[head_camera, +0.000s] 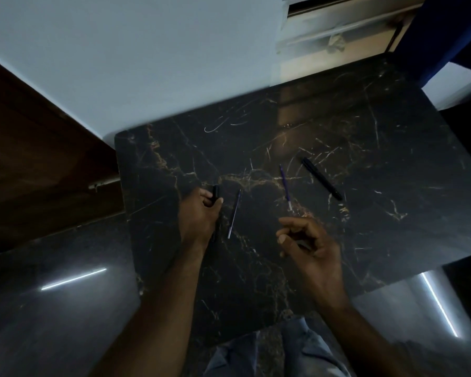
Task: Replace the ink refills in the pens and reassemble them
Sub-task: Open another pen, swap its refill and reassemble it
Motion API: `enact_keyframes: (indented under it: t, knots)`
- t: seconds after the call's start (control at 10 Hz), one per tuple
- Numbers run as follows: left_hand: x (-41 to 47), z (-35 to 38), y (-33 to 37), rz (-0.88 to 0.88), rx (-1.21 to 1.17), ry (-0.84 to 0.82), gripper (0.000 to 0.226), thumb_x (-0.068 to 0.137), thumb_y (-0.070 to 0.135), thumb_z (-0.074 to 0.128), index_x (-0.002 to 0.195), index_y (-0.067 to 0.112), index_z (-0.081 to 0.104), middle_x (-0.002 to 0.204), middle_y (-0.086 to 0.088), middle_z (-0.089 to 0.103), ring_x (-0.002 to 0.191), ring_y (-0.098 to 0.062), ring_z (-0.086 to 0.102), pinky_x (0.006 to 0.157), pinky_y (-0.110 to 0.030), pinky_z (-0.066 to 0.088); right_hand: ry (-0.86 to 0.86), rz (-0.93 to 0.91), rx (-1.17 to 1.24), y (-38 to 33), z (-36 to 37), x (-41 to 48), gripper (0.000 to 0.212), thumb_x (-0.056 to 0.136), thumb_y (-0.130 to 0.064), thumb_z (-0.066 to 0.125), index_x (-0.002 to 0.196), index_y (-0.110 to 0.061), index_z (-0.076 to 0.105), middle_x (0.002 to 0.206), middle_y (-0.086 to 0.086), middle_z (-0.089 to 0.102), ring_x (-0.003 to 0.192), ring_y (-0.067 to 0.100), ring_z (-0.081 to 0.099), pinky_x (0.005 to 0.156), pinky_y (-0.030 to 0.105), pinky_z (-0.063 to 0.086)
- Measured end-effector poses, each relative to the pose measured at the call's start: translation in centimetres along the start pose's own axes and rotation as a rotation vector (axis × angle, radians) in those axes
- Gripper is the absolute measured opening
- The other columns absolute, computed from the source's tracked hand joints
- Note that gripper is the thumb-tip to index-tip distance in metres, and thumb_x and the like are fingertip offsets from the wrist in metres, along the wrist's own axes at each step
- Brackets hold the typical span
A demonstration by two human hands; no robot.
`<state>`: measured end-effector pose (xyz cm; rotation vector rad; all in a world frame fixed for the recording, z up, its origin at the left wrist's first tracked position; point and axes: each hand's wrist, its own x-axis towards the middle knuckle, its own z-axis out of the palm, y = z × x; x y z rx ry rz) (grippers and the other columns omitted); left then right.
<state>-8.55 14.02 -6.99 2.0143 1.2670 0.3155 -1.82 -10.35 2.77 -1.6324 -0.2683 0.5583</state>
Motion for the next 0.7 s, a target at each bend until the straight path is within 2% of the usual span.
enact_keyframes:
  t: [0.2,0.5,0.6,0.7]
  knots:
    - [-0.1,0.1,0.3,-0.001,0.037,-0.010,0.021,0.089,0.035,0.088,0.095,0.026,0.069,0.079,0.015,0.068,0.072,0.001,0.065,0.062,-0.026,0.052,-0.011,-0.005,-0.033,0.5,-0.3,-0.1,0.031,0.092,0.009,0.072,0.110,-0.016,0.075,0.097,0.003,0.075,0.088,0.023,0.073,0.078,0.052,0.062]
    - [-0.2,0.3,0.6,-0.034,0.026,0.019,0.030,0.089,0.044,0.086,0.104,0.022,0.071,0.085,0.014,0.069,0.076,0.002,0.064,0.062,-0.020,0.046,-0.021,0.012,-0.032,0.7,-1.5,0.7,0.029,0.093,0.005,0.073,0.109,-0.019,0.075,0.098,0.002,0.075,0.091,0.023,0.072,0.080,0.053,0.061]
    - [-0.3,0.1,0.6,-0.022,0.009,0.063,0.033,0.095,0.049,0.077,0.110,0.020,0.071,0.096,0.010,0.070,0.085,-0.003,0.066,0.074,-0.029,0.058,-0.023,0.013,-0.102,1.1,-2.1,1.0,0.029,0.094,0.004,0.072,0.111,-0.019,0.074,0.103,-0.002,0.075,0.097,0.019,0.072,0.084,0.050,0.061]
    - [-1.6,0.0,1.6,0.030,0.033,0.159,0.040,0.102,0.050,0.063,0.124,0.016,0.064,0.119,-0.003,0.068,0.106,-0.021,0.067,0.089,-0.046,0.061,-0.013,-0.084,-0.272,1.2,-2.8,1.9,0.029,0.097,-0.007,0.069,0.122,-0.021,0.069,0.118,-0.006,0.069,0.106,0.010,0.067,0.087,0.038,0.060]
